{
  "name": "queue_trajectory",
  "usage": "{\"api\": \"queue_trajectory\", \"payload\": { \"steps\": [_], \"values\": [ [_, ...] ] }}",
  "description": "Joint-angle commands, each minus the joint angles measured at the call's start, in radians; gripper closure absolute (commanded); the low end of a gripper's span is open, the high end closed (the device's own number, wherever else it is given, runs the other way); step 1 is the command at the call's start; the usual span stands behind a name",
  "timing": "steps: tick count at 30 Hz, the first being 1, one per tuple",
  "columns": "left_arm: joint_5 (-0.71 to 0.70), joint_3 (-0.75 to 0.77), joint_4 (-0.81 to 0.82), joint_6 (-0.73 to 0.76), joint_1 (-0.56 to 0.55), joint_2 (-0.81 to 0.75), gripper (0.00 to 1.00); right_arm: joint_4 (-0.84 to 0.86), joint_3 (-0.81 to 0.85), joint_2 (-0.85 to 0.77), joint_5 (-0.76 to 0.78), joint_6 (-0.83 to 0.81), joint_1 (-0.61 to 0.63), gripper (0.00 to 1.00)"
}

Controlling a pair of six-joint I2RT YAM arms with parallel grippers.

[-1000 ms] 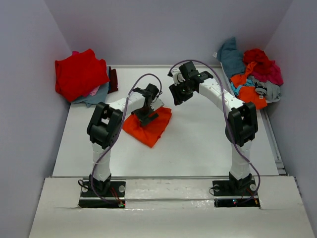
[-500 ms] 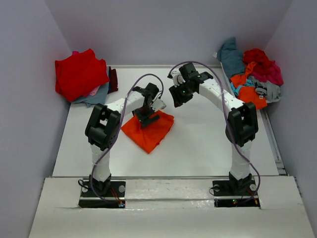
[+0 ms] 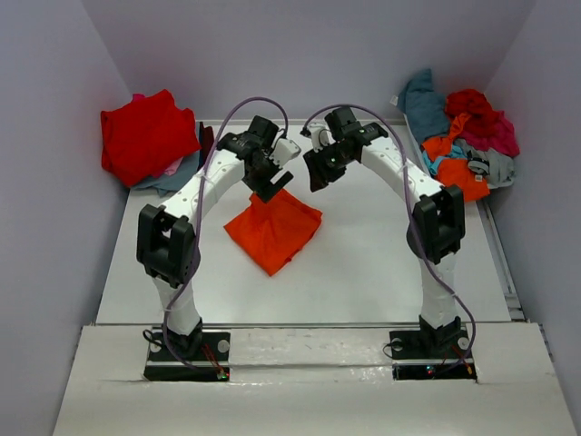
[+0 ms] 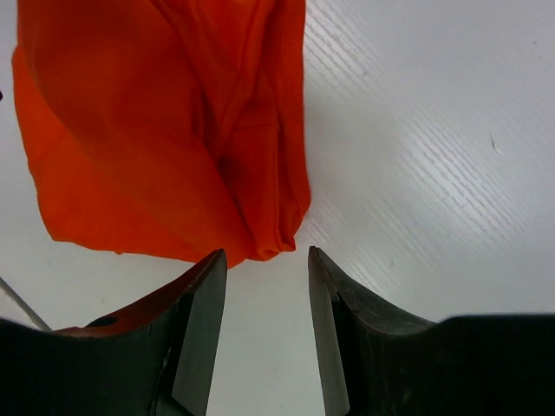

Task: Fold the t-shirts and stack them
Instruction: Fold the tshirt

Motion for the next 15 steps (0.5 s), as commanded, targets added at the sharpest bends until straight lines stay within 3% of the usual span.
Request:
{"api": "queue_trajectory", "payload": {
  "steps": [1,7,15],
  "values": [
    [0.105,0.042,-0.178,-0.018,0.033,0.003,0.03,-0.078,0.135,0.064,-0.110,-0.003,0.010,0.52],
    [0.226,0.108,-0.313,-0.015,0.076,0.052,0.04,-0.121,0.213,0.154,-0.203,0.009,0.021,0.55],
    [0.363,0.164,-0.300,-0.086,0.174,0.057,0.04,-0.155,0.279,0.187,-0.229,-0.020,0.094,0.56]
  ]
}}
